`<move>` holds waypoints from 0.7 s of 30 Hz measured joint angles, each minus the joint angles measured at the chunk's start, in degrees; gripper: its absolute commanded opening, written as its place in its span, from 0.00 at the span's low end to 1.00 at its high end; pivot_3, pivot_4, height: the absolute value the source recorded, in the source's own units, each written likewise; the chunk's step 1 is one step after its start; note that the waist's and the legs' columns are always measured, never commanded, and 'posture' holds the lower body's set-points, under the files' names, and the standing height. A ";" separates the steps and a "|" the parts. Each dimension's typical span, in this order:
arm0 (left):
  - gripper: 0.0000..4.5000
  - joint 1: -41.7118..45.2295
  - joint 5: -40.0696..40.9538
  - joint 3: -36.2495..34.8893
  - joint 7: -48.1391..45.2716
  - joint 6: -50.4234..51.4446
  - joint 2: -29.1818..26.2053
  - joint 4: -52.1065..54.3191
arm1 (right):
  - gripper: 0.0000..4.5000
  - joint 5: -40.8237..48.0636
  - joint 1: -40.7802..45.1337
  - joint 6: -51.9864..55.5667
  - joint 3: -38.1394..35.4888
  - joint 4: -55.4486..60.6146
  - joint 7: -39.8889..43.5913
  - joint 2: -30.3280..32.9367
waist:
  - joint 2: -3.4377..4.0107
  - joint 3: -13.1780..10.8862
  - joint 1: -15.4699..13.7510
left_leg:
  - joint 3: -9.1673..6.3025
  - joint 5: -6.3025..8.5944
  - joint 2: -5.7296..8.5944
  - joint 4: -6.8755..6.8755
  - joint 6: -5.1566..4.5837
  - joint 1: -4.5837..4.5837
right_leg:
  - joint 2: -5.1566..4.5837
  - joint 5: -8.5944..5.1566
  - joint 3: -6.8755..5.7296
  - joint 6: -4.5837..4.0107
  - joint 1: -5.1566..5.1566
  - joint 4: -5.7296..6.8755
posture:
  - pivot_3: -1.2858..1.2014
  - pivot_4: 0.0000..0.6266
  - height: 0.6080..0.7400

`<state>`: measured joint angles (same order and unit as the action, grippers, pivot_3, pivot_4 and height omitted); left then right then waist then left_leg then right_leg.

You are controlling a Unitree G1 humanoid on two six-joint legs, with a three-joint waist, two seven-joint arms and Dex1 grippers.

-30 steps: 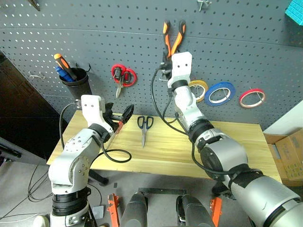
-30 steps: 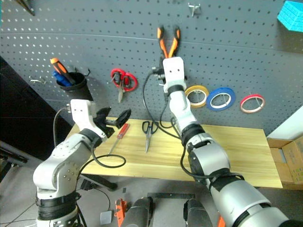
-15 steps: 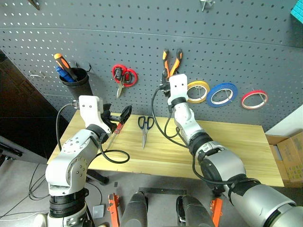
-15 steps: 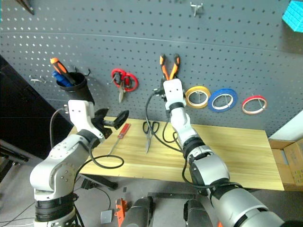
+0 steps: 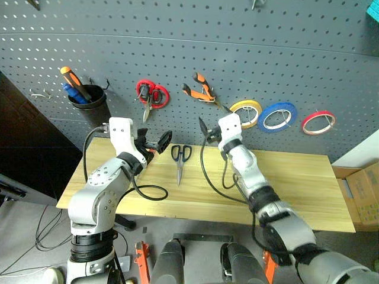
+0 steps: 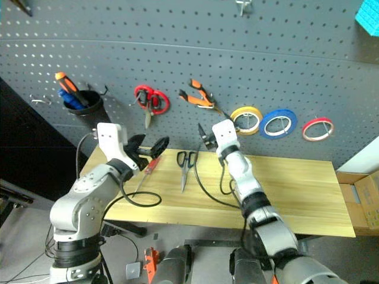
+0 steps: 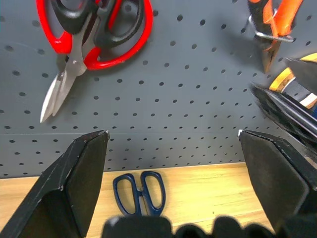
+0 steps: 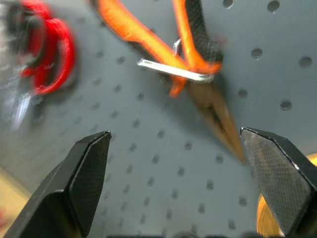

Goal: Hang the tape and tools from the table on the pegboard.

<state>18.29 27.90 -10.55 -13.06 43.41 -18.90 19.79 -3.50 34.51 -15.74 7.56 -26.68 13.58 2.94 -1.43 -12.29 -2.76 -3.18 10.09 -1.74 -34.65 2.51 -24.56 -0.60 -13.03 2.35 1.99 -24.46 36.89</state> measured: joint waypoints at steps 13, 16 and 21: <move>1.00 2.89 -11.66 8.61 1.50 -2.20 0.09 -17.25 | 0.99 12.07 -19.63 39.95 5.15 52.87 19.89 19.02 | -0.04 -0.39 2.24 | 0.04 0.27 0.02 -0.22 0.41 0.11 | -0.06 -0.51 0.03 -0.09 0.11 0.06 | 0.54 0.38 1.00; 1.00 4.78 -15.75 10.45 4.67 -2.62 2.23 -24.73 | 0.99 13.10 -19.10 40.20 5.25 52.07 22.63 20.44 | -0.26 -0.92 2.56 | 0.09 0.27 0.08 -0.25 0.41 0.09 | -0.11 -0.48 0.04 -0.05 0.12 0.05 | 0.53 0.40 1.00; 1.00 8.31 -19.47 11.50 7.46 -3.05 5.79 -34.20 | 0.99 14.35 -14.68 38.86 6.26 49.82 27.79 21.04 | -0.54 -2.07 2.89 | 0.06 0.27 0.08 -0.25 0.41 0.02 | -0.10 -0.29 0.01 0.28 0.08 0.06 | 0.52 0.44 1.00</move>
<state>26.61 8.42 0.95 -5.60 40.36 -13.10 -14.41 10.85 19.83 23.12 13.82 23.14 41.38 23.98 -1.97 -14.35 0.13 -3.12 10.36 -1.67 -34.90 2.92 -24.54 -0.71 -13.32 2.35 2.27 -24.38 36.95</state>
